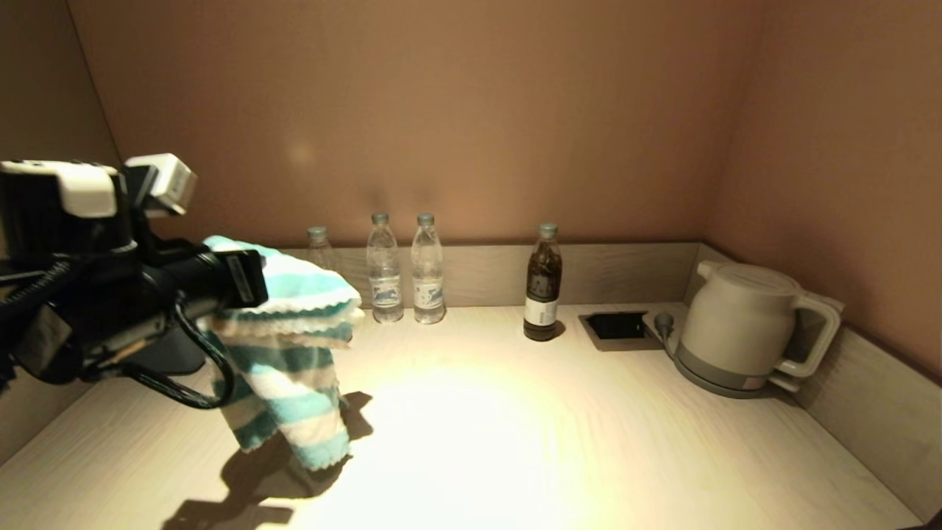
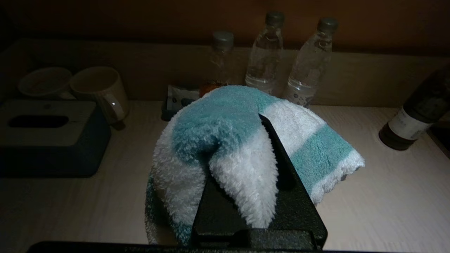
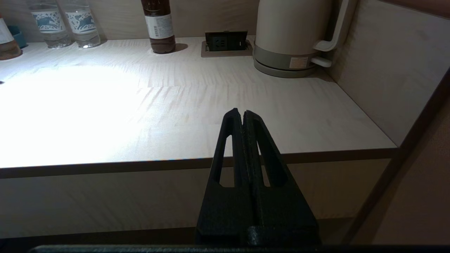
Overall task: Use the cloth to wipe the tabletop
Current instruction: Place the tablecloth
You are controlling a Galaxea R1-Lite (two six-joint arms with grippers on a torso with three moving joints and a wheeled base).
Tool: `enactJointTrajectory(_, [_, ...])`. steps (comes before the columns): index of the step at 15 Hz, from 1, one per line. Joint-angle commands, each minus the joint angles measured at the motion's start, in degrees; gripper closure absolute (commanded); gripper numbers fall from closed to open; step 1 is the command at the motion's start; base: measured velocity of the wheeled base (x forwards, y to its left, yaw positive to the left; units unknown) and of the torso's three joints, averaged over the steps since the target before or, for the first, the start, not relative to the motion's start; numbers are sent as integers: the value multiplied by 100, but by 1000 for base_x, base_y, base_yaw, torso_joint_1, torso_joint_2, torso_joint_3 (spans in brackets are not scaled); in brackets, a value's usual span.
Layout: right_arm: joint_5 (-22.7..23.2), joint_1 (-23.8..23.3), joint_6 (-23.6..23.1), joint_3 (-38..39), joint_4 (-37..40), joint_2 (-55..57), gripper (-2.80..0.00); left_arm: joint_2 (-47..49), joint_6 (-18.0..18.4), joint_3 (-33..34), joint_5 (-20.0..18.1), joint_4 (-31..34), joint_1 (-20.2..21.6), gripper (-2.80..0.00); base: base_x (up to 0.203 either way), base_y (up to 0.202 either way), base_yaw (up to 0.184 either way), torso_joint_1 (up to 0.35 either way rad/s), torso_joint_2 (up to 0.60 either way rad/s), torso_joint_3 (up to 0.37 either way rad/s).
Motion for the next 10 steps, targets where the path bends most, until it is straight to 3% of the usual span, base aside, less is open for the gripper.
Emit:
enactJointTrajectory(1, [-1,1,4,0,-2,7,0,-610,311,-293,1,-38,584,0,0,0,0,0,0,0])
enactJointTrajectory(4, [-1,1,4,0,-2,7,0,-1026,745,-448,4,-122,1536,0,0,0,0,0,0,0])
enactJointTrajectory(6, [-1,1,4,0,-2,7,0,-1155,1026,-439,12,-280,1882,0,0,0,0,0,0,0])
enactJointTrajectory(8, [-1,1,-5,0,-2,7,0,-1137,1246,-337,-1,-683,2662,0,0,0,0,0,0,0])
enactJointTrajectory(10, [-1,1,4,0,-2,7,0,-975,1513,-157,-23,-1474,3377,0,0,0,0,0,0,0])
